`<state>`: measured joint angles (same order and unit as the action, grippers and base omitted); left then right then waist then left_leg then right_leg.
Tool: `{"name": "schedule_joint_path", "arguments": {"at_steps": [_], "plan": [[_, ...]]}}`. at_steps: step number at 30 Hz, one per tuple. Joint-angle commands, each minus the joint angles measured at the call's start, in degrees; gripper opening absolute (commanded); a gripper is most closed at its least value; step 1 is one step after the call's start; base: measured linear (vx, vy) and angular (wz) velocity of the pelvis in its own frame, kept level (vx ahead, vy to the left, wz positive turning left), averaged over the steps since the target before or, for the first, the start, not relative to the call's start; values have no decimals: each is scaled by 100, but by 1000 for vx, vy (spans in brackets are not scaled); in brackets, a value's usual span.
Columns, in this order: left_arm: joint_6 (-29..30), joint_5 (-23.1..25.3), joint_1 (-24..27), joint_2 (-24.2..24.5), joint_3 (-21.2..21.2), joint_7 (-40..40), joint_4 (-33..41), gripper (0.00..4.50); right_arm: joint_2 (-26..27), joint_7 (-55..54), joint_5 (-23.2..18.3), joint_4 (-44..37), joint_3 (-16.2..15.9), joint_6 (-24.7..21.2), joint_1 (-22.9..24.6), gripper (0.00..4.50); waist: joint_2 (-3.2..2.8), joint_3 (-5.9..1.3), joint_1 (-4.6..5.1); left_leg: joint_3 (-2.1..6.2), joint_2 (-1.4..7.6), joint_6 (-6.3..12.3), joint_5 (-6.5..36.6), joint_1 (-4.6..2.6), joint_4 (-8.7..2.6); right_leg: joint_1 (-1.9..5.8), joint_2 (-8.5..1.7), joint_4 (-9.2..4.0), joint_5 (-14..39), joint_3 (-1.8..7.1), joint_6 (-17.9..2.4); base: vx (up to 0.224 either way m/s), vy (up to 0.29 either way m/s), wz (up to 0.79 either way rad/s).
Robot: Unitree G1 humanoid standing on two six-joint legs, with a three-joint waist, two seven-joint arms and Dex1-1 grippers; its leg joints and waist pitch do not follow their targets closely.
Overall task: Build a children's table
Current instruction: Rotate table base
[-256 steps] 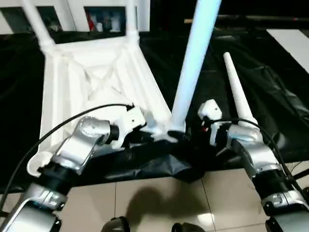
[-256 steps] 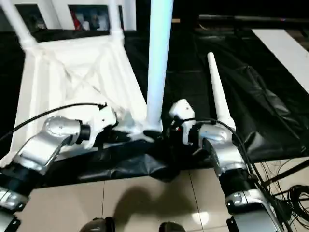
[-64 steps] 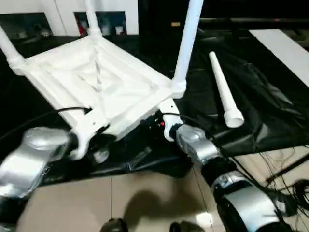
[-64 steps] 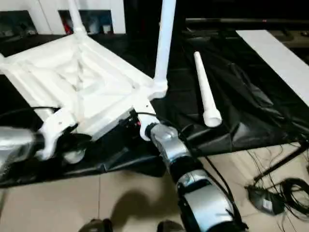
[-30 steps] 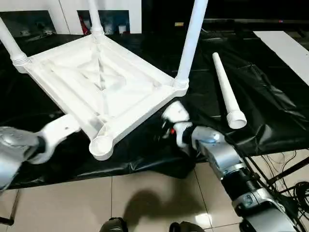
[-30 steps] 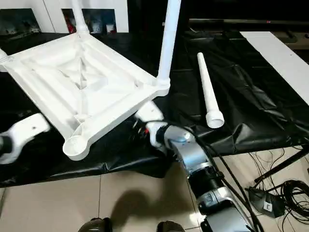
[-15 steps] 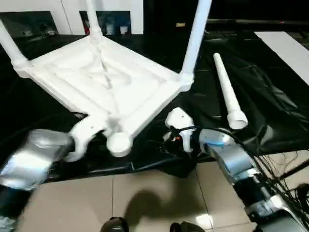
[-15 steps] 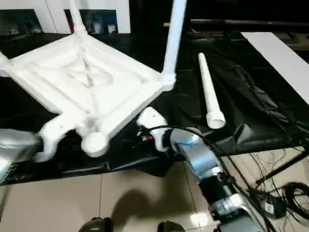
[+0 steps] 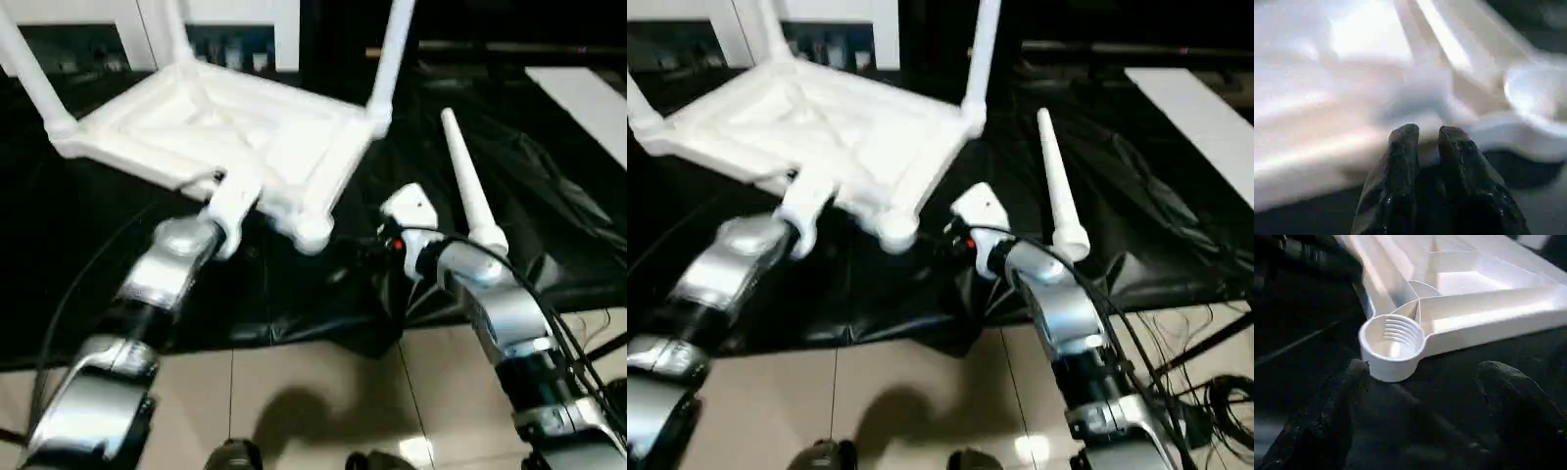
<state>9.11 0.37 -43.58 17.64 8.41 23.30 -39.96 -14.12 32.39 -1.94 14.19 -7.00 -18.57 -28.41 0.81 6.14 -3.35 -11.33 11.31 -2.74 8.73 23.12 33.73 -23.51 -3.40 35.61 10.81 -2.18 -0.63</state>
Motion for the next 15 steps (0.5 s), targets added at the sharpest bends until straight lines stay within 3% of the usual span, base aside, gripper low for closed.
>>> {"name": "schedule_joint_path", "arguments": {"at_steps": [1, 5, 6, 9, 13, 14, 15], "plan": [[-507, 66, -133, -125, -71, -339, -249, 100, 44, -421, 56, -13, 260, -89, -31, 388, -71, -522, 4, 127, 142, 72, 796, -169, -328, 309, -367, -353, -41, 232, -1231, 0, 0, 0], [-539, -75, -129, -287, -241, -412, -131, 100, 119, -862, 87, -41, 488, -152, -66, 388, -74, -534, 5, 113, 141, 216, 601, -169, -312, 335, -372, -313, -425, 225, -1426, 0, 0, 0], [-547, -243, 19, -416, -395, -395, 152, 100, 226, -1248, -22, -173, 809, -235, -27, 388, -92, -542, 5, 113, 141, 228, 592, -171, -310, 341, -376, -307, -443, 227, -1447, 0, 0, 0], [-413, -567, 647, -650, -724, -576, 1166, 100, 432, -1694, -162, -690, 1172, -416, 264, 388, -75, -544, -7, 94, 177, 340, 537, -177, -308, 343, -385, -305, -564, 228, -1568, 0, 0, 0], [-386, -597, 1447, -715, -866, -1141, 2311, 100, 556, -1799, -41, -1353, 1008, -509, 696, 388, -80, -529, 18, 98, 211, 398, 642, -172, -329, 331, -379, -330, -346, 222, -1457, 0, 0, 0], [-330, -588, 1606, -736, -909, -1270, 2546, 100, 590, -1818, -33, -1461, 975, -504, 776, 388, -63, -527, 29, 94, 215, 360, 762, -180, -335, 327, -382, -351, -109, 226, -1393, 0, 0, 0], [-285, -534, 1760, -766, -957, -1430, 2773, 100, 636, -1827, -65, -1527, 964, -482, 846, 388, -81, -492, 35, 81, 206, 273, 1013, -206, -351, 272, -360, -417, 357, 229, -1298, 0, 0, 0]]}}
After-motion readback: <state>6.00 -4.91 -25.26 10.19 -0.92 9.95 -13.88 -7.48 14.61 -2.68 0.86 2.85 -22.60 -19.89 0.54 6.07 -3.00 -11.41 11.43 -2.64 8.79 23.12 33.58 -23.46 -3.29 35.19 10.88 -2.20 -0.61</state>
